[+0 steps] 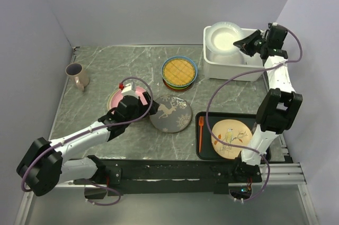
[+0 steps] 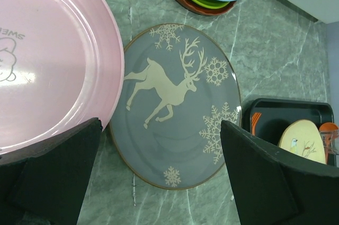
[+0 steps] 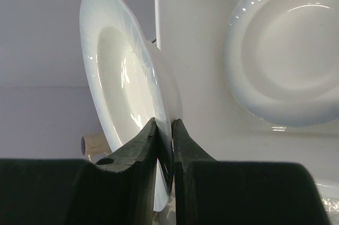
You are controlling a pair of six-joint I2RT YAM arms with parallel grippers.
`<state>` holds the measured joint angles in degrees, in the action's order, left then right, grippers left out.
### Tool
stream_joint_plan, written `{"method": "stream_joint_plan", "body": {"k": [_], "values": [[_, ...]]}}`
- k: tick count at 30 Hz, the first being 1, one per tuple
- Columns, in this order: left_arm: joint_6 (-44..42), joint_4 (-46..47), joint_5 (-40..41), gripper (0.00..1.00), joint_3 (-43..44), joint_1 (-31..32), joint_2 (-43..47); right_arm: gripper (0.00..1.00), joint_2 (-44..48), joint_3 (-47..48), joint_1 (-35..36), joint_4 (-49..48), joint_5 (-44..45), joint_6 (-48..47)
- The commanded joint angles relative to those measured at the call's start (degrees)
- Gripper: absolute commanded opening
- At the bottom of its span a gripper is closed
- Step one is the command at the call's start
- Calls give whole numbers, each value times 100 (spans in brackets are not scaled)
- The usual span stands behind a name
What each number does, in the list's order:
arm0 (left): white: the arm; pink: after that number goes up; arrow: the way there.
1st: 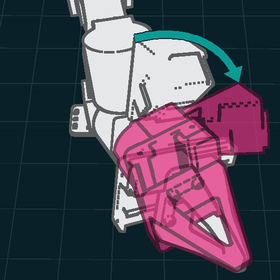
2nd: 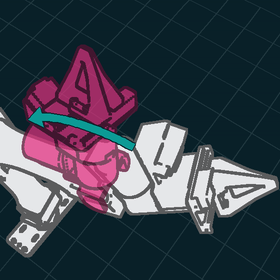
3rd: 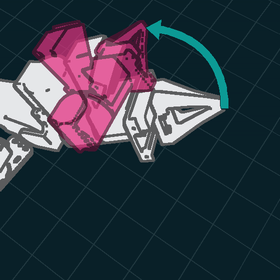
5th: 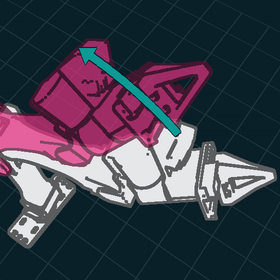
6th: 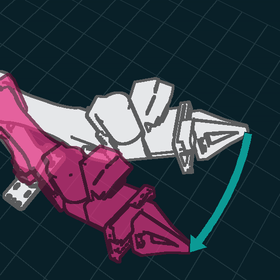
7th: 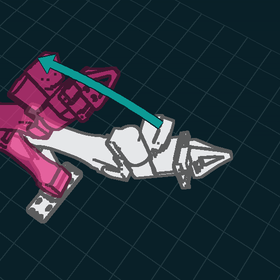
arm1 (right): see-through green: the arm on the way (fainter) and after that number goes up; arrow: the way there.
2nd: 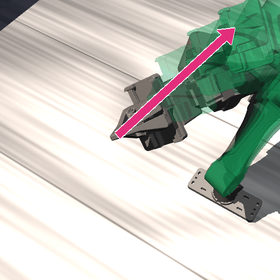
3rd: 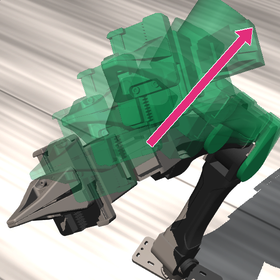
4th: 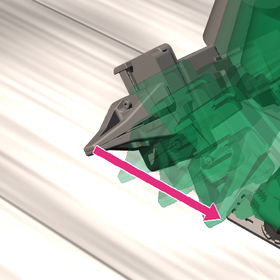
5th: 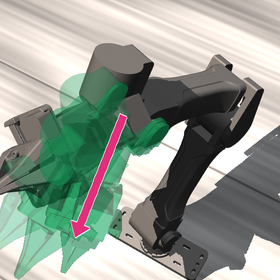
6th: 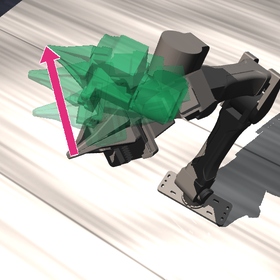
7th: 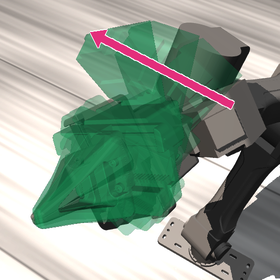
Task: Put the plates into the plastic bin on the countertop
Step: Place the plate in the plastic bin.
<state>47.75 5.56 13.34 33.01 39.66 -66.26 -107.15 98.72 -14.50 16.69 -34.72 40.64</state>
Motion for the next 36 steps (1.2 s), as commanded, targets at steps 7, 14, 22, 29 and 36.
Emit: {"method": "stream_joint_plan", "body": {"k": [7,14,22,29,36], "values": [[-2,209,-183,99,117,-11,-212,0,-482,1193,-202,36,53,128],[-64,85,-165,99,197,-11,-230,0,-894,1202,-246,-96,141,260],[-134,59,-262,99,275,-11,-335,0,-1440,1615,-246,133,228,190],[-169,15,-297,98,328,-11,-432,0,-1940,2125,-246,397,308,146],[-178,-3,-271,98,311,-11,-440,0,-2266,2397,-237,423,220,242]]}}
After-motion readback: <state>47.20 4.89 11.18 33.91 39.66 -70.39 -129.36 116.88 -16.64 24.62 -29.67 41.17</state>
